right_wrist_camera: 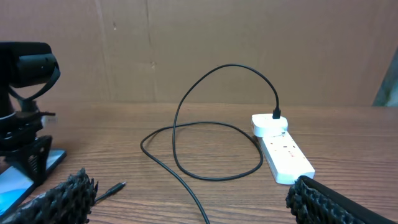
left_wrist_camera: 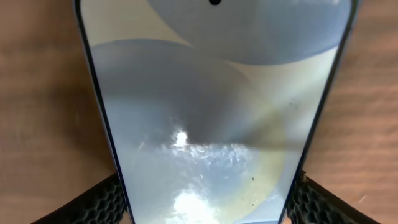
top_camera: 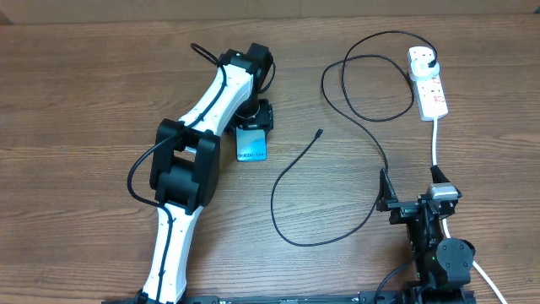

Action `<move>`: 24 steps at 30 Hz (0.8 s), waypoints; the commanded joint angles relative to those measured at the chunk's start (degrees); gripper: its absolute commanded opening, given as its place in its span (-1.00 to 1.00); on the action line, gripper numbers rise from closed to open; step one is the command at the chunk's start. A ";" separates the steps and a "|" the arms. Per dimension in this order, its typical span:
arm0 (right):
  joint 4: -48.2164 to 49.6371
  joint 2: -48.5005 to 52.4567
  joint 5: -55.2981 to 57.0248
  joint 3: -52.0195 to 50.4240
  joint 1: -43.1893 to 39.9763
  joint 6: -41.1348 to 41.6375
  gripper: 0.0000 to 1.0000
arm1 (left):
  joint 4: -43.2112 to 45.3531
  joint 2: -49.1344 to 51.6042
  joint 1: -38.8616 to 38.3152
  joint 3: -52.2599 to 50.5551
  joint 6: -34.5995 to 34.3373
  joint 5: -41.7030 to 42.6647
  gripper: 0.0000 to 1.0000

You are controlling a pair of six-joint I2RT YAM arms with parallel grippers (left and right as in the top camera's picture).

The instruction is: Plug charger to phone and switch on socket

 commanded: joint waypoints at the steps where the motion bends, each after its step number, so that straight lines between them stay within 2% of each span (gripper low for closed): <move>1: 0.33 -0.57 0.52 -0.57 0.24 0.20 1.00 | -2.45 0.68 -0.13 3.56 -1.51 2.56 0.49; 8: 0.33 -0.57 0.52 -0.57 0.24 0.20 1.00 | -7.54 0.68 -0.07 7.15 -1.49 11.17 0.49; 16: 0.33 -0.57 0.52 -0.57 0.24 0.20 1.00 | -11.32 0.68 1.09 9.20 -1.05 29.77 0.46; 18: 0.33 -0.57 0.52 -0.57 0.24 0.17 1.00 | -11.06 0.68 1.73 9.20 -0.98 28.00 0.49; 20: 0.33 -0.57 0.52 -0.57 0.24 0.17 1.00 | -11.08 0.68 2.14 9.20 -1.14 22.58 0.58; 24: 0.33 -0.57 0.52 -0.57 0.24 0.20 1.00 | -11.74 0.70 2.10 9.18 -1.38 14.05 0.84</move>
